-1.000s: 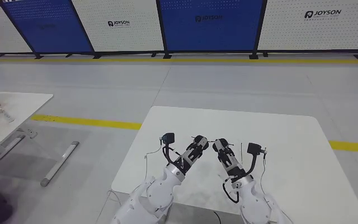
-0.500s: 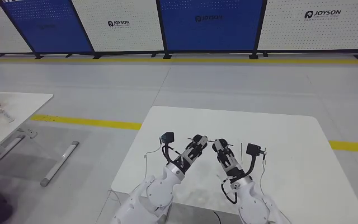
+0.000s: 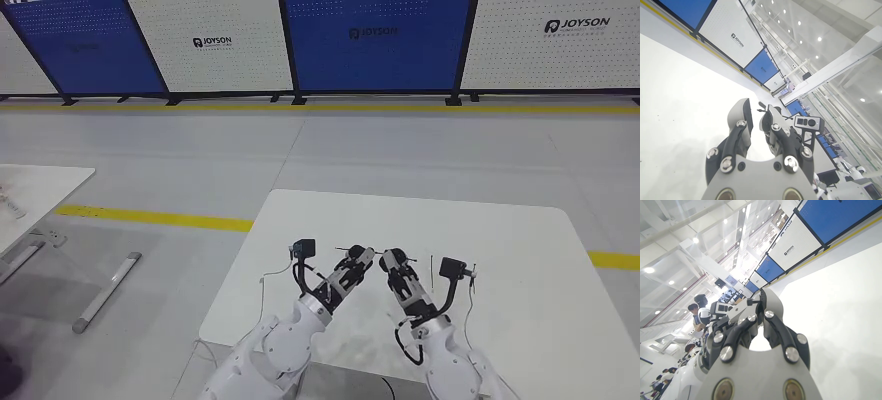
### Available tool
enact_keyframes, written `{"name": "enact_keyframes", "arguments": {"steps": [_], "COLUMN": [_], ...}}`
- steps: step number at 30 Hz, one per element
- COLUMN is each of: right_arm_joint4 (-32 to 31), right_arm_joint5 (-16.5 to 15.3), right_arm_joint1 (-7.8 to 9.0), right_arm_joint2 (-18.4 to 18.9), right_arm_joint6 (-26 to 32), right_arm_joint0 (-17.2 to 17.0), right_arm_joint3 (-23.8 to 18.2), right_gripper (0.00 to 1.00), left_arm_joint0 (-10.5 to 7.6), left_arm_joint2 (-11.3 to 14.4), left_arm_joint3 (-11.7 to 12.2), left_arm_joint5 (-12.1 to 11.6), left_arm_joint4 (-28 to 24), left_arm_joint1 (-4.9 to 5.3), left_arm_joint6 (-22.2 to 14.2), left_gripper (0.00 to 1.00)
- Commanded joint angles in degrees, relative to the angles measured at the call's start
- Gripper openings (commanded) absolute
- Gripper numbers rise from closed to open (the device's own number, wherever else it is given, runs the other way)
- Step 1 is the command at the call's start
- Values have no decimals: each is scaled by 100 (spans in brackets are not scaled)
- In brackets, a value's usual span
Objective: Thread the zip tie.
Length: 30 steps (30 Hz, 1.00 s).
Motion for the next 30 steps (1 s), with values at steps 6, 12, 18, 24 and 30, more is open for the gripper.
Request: {"name": "enact_keyframes", "arguments": {"steps": [6, 12, 18, 24, 30], "right_arm_joint4": [-18, 4, 88, 275, 335], "right_arm_joint5": [-9, -15, -27, 0, -27], "right_arm_joint1": [-5, -10, -8, -8, -1], "right_arm_joint2": [-12, -22, -20, 9, 63], "right_arm_joint6": [-36, -3, 178, 312, 274], "right_arm_joint0": [7, 39, 84, 97, 60], "right_arm_joint3": [31, 46, 37, 32, -22], "right_gripper": [0, 0, 0, 0, 55], "left_arm_joint0": [-24, -36, -47, -51, -64], "left_arm_joint2": [7, 5, -6, -38, -23], "left_arm_joint3": [-17, -13, -12, 0, 21], "left_arm_joint5": [35, 13, -73, -60, 19], "left_arm_joint4": [11, 7, -18, -12, 60], "left_arm_joint1": [-4, -1, 4, 9, 4], "left_arm_joint6": [10, -40, -93, -90, -28], "left_gripper": [0, 0, 0, 0, 0]}}
